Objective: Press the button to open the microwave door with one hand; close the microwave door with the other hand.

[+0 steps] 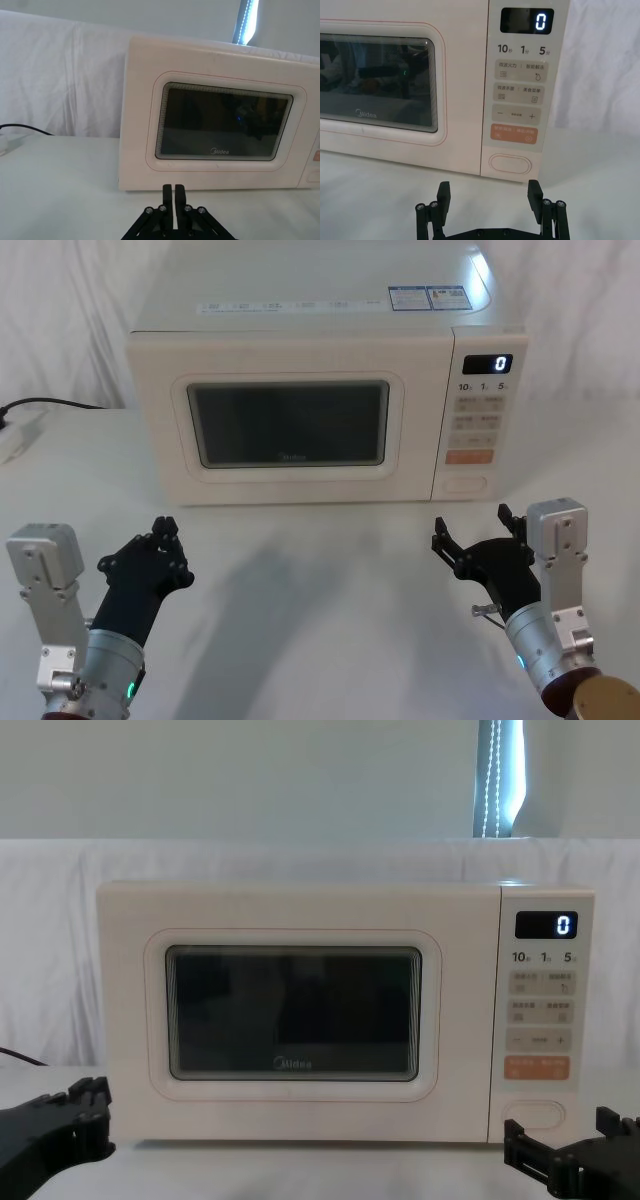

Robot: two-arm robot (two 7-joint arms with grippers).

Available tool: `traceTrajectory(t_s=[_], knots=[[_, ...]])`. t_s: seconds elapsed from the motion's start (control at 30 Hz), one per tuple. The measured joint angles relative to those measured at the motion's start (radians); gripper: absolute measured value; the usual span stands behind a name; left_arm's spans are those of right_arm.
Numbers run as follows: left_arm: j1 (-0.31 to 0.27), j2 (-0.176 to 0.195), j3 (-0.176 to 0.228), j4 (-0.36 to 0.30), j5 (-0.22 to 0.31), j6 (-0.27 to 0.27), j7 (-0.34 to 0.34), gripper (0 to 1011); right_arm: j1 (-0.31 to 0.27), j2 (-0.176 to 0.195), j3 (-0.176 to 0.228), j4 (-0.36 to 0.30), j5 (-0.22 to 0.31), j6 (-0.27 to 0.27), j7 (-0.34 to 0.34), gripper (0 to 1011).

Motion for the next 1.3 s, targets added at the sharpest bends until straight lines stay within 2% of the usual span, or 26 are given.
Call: traceTrajectory(t_s=[0.03, 0.27, 0.3, 0.37, 0.47, 0.5, 0.6, 0.7, 0.73, 0.93, 0.97, 1.1, 1.3], knots=[[0.000, 0.000, 0.000, 0.000, 0.000, 0.000, 0.000, 82, 0.000, 0.000, 0.000, 0.000, 0.000, 0.000, 0.000, 1002], [0.000, 0.000, 0.000, 0.000, 0.000, 0.000, 0.000, 232, 0.000, 0.000, 0.000, 0.000, 0.000, 0.000, 0.000, 1002], [0.000, 0.000, 0.000, 0.000, 0.000, 0.000, 0.000, 296, 0.000, 0.000, 0.000, 0.000, 0.000, 0.000, 0.000, 1002], [0.000, 0.000, 0.000, 0.000, 0.000, 0.000, 0.000, 335, 0.000, 0.000, 0.000, 0.000, 0.000, 0.000, 0.000, 1002], [0.000, 0.000, 0.000, 0.000, 0.000, 0.000, 0.000, 455, 0.000, 0.000, 0.000, 0.000, 0.000, 0.000, 0.000, 1002], [0.000, 0.000, 0.000, 0.000, 0.000, 0.000, 0.000, 455, 0.000, 0.000, 0.000, 0.000, 0.000, 0.000, 0.000, 1002], [0.000, 0.000, 0.000, 0.000, 0.000, 0.000, 0.000, 600, 0.000, 0.000, 0.000, 0.000, 0.000, 0.000, 0.000, 1002], [0.000, 0.000, 0.000, 0.000, 0.000, 0.000, 0.000, 659, 0.000, 0.000, 0.000, 0.000, 0.000, 0.000, 0.000, 1002], [0.000, 0.000, 0.000, 0.000, 0.000, 0.000, 0.000, 717, 0.000, 0.000, 0.000, 0.000, 0.000, 0.000, 0.000, 1002], [0.000, 0.000, 0.000, 0.000, 0.000, 0.000, 0.000, 872, 0.000, 0.000, 0.000, 0.000, 0.000, 0.000, 0.000, 1002], [0.000, 0.000, 0.000, 0.000, 0.000, 0.000, 0.000, 923, 0.000, 0.000, 0.000, 0.000, 0.000, 0.000, 0.000, 1002], [0.000, 0.000, 0.000, 0.000, 0.000, 0.000, 0.000, 999, 0.000, 0.000, 0.000, 0.000, 0.000, 0.000, 0.000, 1002], [0.000, 0.000, 0.000, 0.000, 0.000, 0.000, 0.000, 1001, 0.000, 0.000, 0.000, 0.000, 0.000, 0.000, 0.000, 1002]])
